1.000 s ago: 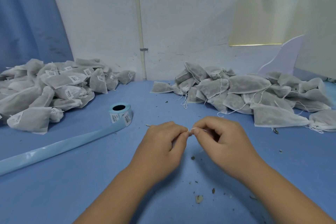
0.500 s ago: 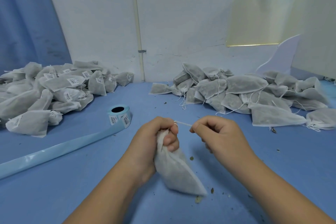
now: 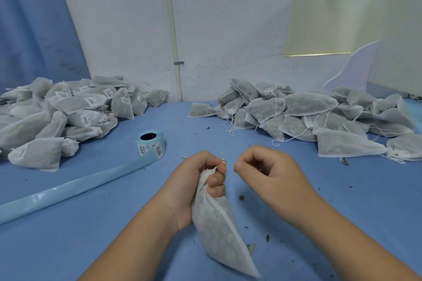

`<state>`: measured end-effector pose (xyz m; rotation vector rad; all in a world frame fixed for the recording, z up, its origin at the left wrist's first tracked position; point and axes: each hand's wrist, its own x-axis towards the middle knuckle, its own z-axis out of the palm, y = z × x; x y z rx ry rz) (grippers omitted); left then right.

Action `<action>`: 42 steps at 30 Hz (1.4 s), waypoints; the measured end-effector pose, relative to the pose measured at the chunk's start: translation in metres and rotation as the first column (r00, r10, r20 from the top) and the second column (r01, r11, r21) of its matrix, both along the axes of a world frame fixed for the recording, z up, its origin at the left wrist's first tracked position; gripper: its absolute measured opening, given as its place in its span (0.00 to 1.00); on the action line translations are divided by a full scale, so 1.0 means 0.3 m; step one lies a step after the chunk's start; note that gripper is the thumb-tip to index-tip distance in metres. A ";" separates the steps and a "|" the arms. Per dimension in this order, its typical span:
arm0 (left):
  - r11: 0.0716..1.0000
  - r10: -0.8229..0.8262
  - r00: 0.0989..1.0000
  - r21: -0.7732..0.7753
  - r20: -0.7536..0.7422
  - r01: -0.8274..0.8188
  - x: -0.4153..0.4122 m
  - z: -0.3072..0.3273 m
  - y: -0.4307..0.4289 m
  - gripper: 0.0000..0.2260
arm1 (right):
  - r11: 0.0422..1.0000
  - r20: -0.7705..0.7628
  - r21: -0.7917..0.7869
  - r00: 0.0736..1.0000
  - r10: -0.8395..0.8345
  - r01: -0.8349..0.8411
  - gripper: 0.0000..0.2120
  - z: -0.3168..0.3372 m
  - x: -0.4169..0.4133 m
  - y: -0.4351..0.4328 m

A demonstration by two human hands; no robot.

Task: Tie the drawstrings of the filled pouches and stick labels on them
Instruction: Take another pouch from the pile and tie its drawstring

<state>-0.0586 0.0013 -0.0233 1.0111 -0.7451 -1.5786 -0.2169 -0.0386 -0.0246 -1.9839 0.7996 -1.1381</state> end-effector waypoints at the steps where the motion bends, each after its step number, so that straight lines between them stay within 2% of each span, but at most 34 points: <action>1: 1.000 -0.002 1.000 -0.007 0.007 0.002 -0.001 0.000 0.001 0.05 | 0.999 -0.008 0.025 1.000 0.022 -0.022 0.07 -0.004 0.002 0.001; 6: 0.998 -0.033 0.997 -0.042 0.065 0.035 -0.003 0.002 0.010 0.06 | 0.988 -0.021 0.137 0.997 0.075 -0.071 0.05 -0.004 0.004 0.000; 13: 0.991 -0.031 0.973 -0.123 0.228 0.060 -0.020 0.022 0.027 0.07 | 0.960 0.030 0.257 0.994 0.108 -0.112 0.08 0.019 -0.002 0.006; 17: 0.984 0.004 0.946 -0.169 0.325 0.054 -0.019 0.026 0.026 0.15 | 0.949 0.021 0.290 0.993 0.120 -0.121 0.08 0.024 -0.004 0.006; 21: 0.977 -0.028 0.916 -0.184 0.401 0.110 -0.012 0.047 0.039 0.08 | 0.941 0.013 0.312 0.991 0.137 -0.134 0.08 0.024 -0.008 0.002; 27: 0.979 -0.038 0.902 -0.166 0.431 0.120 0.005 0.054 0.041 0.08 | 0.934 0.006 0.311 0.984 0.181 -0.173 0.11 0.025 -0.015 -0.002; 30: 0.982 -0.008 0.892 -0.167 0.452 0.093 0.004 0.057 0.042 0.08 | 0.933 -0.012 0.306 0.979 0.202 -0.189 0.10 0.027 -0.023 -0.006; 35: 0.982 0.041 0.893 -0.182 0.449 0.046 -0.008 0.059 0.048 0.11 | 0.931 -0.017 0.298 0.974 0.225 -0.210 0.11 0.024 -0.035 -0.018; 42: 0.979 0.102 0.902 -0.204 0.420 -0.016 -0.021 0.060 0.047 0.12 | 0.930 -0.002 0.289 0.971 0.239 -0.228 0.04 0.020 -0.032 -0.021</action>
